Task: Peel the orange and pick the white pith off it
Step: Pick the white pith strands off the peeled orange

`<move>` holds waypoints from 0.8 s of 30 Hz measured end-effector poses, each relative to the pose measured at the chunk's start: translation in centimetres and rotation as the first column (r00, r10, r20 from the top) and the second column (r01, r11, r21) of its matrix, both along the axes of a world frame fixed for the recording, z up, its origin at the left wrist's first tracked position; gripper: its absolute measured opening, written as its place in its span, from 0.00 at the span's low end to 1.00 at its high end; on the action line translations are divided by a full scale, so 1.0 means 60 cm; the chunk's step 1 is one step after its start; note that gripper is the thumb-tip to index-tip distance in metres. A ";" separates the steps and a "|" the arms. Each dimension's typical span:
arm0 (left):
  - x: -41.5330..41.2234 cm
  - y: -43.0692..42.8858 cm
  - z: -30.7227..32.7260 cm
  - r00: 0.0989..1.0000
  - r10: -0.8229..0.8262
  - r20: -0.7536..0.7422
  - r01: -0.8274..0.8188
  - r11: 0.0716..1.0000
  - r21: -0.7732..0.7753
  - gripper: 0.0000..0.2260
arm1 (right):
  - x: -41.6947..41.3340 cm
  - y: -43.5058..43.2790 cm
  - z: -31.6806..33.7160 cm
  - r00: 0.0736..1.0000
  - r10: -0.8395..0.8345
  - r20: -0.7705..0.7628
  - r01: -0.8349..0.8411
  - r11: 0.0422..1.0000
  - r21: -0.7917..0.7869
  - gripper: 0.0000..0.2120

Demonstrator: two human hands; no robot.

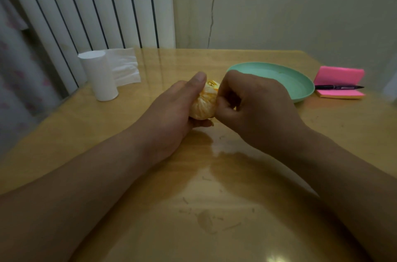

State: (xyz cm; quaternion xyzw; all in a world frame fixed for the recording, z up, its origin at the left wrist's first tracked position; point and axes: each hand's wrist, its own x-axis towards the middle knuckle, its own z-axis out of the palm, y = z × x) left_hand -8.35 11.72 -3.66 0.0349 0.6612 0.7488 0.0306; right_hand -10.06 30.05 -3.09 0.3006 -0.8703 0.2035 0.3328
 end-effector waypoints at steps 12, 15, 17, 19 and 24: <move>-0.004 -0.015 0.013 0.981 -0.158 0.115 0.093 0.896 0.435 0.19 | 0.004 -0.002 -0.018 0.916 0.225 0.333 -0.103 0.932 -0.348 0.05; -0.006 -0.017 0.013 0.986 -0.141 0.091 0.087 0.893 0.441 0.24 | 0.010 -0.005 -0.015 0.923 0.227 0.311 -0.112 0.932 -0.346 0.04; -0.008 -0.019 0.009 0.988 -0.128 0.084 0.081 0.902 0.424 0.24 | 0.013 -0.007 -0.013 0.925 0.240 0.295 -0.121 0.922 -0.369 0.05; -0.008 -0.019 0.006 0.990 -0.114 0.083 0.072 0.915 0.397 0.21 | 0.015 -0.009 -0.014 0.924 0.246 0.293 -0.119 0.913 -0.390 0.06; -0.009 -0.015 0.000 0.997 -0.058 0.047 0.039 0.943 0.331 0.16 | 0.017 -0.012 -0.014 0.933 0.187 0.308 -0.067 0.931 -0.360 0.09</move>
